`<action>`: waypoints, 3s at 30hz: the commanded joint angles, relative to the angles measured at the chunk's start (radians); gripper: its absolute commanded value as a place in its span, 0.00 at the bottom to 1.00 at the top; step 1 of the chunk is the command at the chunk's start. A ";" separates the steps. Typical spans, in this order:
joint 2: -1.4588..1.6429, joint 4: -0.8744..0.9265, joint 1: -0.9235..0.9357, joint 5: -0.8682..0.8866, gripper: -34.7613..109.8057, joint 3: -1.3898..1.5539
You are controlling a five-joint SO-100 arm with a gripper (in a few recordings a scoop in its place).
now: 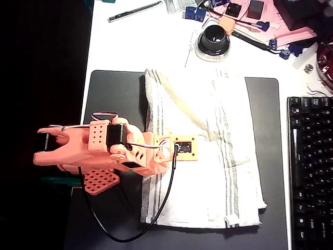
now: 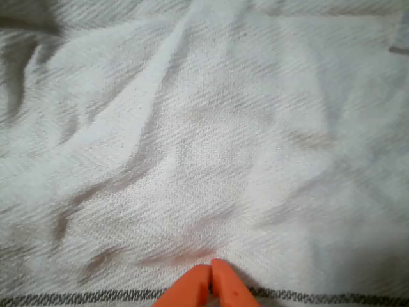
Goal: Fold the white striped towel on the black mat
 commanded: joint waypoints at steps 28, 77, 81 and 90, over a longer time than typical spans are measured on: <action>-1.233 -0.032 -0.531 0.621 0.24 -1.169; -2.625 -0.101 -0.647 0.715 0.24 -2.437; -2.623 -0.097 -0.643 0.739 0.24 -2.569; -2.660 -0.304 -0.666 0.798 0.24 -2.614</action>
